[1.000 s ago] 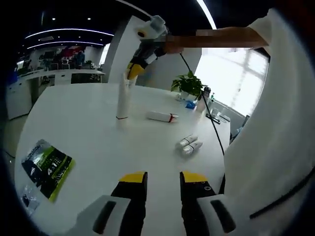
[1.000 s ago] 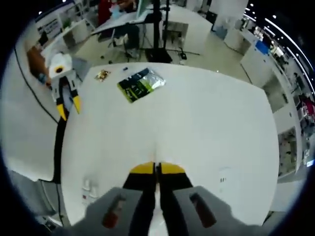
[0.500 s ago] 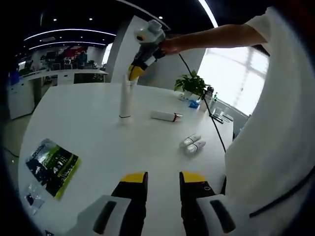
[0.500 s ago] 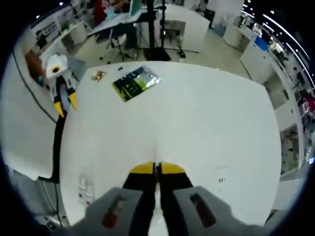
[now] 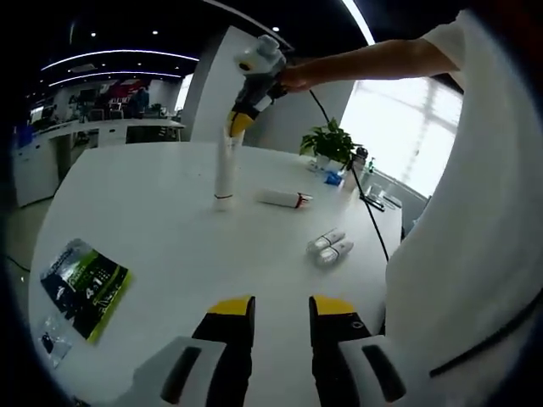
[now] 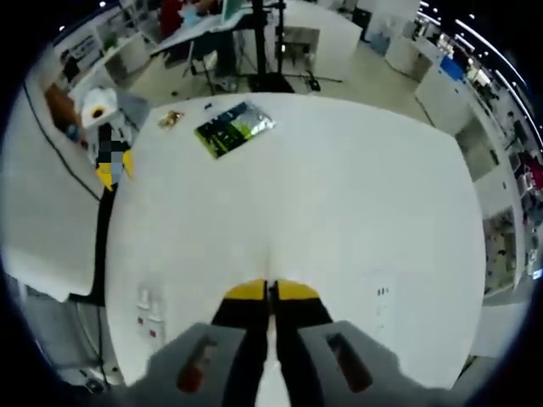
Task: Arrange the skincare products in the storage area until every visible bottle or jar stands upright without overlapping.
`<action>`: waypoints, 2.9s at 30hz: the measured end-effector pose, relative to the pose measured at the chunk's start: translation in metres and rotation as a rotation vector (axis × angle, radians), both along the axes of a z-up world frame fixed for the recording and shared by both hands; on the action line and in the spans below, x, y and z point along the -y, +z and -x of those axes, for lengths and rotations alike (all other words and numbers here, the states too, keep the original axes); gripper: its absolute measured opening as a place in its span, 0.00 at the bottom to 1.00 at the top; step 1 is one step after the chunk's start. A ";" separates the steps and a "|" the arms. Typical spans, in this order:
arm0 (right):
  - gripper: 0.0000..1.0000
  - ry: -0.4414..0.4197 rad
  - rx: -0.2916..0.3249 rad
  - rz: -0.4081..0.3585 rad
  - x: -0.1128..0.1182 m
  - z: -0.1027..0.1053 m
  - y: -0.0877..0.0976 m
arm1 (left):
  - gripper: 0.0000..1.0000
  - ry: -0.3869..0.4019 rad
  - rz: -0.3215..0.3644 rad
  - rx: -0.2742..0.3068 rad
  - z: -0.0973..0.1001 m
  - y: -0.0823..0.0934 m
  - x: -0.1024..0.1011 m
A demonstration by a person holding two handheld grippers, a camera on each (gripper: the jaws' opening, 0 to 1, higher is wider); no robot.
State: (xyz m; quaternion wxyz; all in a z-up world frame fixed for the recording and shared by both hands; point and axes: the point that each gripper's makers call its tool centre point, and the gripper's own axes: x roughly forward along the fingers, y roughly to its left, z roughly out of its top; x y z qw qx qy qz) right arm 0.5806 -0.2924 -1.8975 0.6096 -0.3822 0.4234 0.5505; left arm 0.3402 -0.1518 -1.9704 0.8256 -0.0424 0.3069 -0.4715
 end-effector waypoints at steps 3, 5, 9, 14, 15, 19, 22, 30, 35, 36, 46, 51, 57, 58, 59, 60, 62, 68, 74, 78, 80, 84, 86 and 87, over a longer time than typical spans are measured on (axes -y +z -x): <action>0.00 -0.005 -0.001 0.007 0.010 0.004 0.000 | 0.25 -0.008 -0.003 0.003 0.001 0.000 0.004; 0.00 -0.005 0.002 0.016 0.016 0.005 -0.001 | 0.25 -0.013 -0.003 0.004 0.002 0.000 0.006; 0.00 -0.026 -0.014 0.010 0.031 0.009 -0.002 | 0.25 -0.021 -0.010 0.007 0.004 0.001 0.008; 0.00 -0.038 -0.020 -0.006 0.042 0.010 -0.001 | 0.25 -0.025 -0.017 0.008 0.006 0.001 0.008; 0.01 -0.040 -0.024 -0.012 0.043 0.011 -0.002 | 0.25 -0.025 -0.019 0.009 0.006 0.001 0.009; 0.02 -0.054 -0.026 -0.014 0.050 0.010 -0.003 | 0.25 -0.027 -0.024 0.005 0.008 -0.001 0.011; 0.03 -0.061 -0.034 -0.030 0.049 0.012 -0.003 | 0.25 -0.027 -0.024 0.005 0.010 -0.001 0.014; 0.11 -0.031 -0.010 0.004 0.054 0.016 -0.007 | 0.25 -0.043 -0.050 0.019 0.017 -0.001 0.023; 0.13 -0.023 -0.007 0.011 0.058 0.021 -0.008 | 0.25 -0.044 -0.054 0.019 0.022 -0.002 0.024; 0.15 -0.024 -0.005 0.012 0.059 0.021 -0.008 | 0.25 -0.044 -0.054 0.019 0.022 -0.002 0.024; 0.22 -0.116 0.011 0.029 0.094 0.032 -0.016 | 0.24 -0.071 -0.049 0.004 0.030 -0.002 0.029; 0.22 -0.194 -0.009 0.047 0.124 0.042 -0.028 | 0.25 -0.080 -0.042 0.023 0.025 0.000 0.034; 0.27 -0.314 -0.060 0.038 0.158 0.059 -0.047 | 0.27 -0.096 -0.043 -0.004 0.023 -0.003 0.044; 0.27 -0.341 -0.058 0.031 0.164 0.060 -0.051 | 0.27 -0.102 -0.044 -0.011 0.024 -0.004 0.046; 0.27 -0.358 -0.067 0.033 0.168 0.062 -0.054 | 0.27 -0.105 -0.046 -0.016 0.024 -0.005 0.048; 0.27 -0.370 -0.065 0.030 0.171 0.063 -0.056 | 0.27 -0.108 -0.049 -0.019 0.024 -0.006 0.049; 0.27 -0.380 -0.061 0.028 0.180 0.066 -0.064 | 0.27 -0.120 -0.054 -0.020 0.024 -0.006 0.053; 0.26 -0.406 -0.039 0.012 0.192 0.063 -0.073 | 0.27 -0.124 -0.060 -0.030 0.022 -0.009 0.057; 0.33 -0.453 -0.070 0.019 0.206 0.064 -0.095 | 0.27 -0.134 -0.077 -0.049 0.016 -0.012 0.067; 0.33 -0.462 -0.091 0.025 0.211 0.065 -0.109 | 0.27 -0.128 -0.080 -0.061 0.011 -0.013 0.073; 0.33 -0.460 -0.103 0.027 0.212 0.065 -0.113 | 0.28 -0.127 -0.083 -0.064 0.009 -0.014 0.075; 0.32 -0.457 -0.127 0.032 0.211 0.064 -0.123 | 0.28 -0.120 -0.087 -0.074 0.005 -0.016 0.078; 0.32 -0.454 -0.132 0.035 0.209 0.065 -0.128 | 0.28 -0.114 -0.088 -0.078 0.003 -0.017 0.078; 0.32 -0.453 -0.136 0.038 0.208 0.065 -0.131 | 0.28 -0.111 -0.088 -0.078 0.002 -0.017 0.078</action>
